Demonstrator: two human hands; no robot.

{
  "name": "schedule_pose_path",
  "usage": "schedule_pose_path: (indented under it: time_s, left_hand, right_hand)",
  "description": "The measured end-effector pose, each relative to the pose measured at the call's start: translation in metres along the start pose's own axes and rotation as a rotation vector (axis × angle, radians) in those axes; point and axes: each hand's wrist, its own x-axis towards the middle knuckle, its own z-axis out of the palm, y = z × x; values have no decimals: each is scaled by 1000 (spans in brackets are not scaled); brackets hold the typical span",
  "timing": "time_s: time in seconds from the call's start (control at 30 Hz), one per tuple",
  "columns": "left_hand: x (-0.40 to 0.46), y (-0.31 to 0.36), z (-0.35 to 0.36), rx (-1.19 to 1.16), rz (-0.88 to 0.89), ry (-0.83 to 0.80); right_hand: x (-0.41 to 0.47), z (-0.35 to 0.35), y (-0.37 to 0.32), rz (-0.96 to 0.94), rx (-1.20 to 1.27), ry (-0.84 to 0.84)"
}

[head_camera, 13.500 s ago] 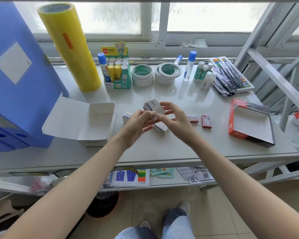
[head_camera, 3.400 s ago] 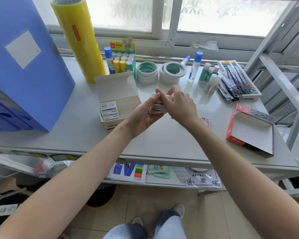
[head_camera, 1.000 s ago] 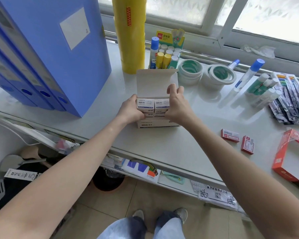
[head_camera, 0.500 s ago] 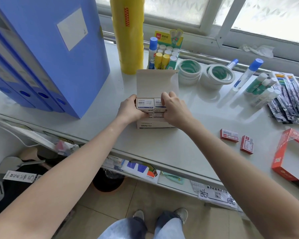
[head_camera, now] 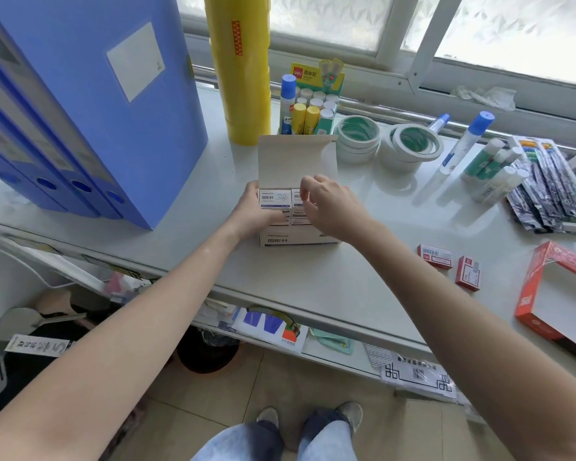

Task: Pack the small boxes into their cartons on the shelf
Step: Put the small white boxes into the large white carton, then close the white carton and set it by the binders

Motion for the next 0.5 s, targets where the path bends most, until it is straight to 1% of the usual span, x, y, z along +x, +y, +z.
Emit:
schedule_pose_path:
  time_s: [0.1, 0.33, 0.5]
  left_hand:
    - [-2, 3, -1, -70, 6, -18]
    - [-9, 4, -8, -204, 9, 22]
    - [-17, -5, -10, -119, 61, 78]
  right_hand:
    - [-3, -9, -1, 3, 4, 66]
    - [-24, -22, 16, 139, 79, 188]
    - [-39, -22, 29, 272, 157, 180]
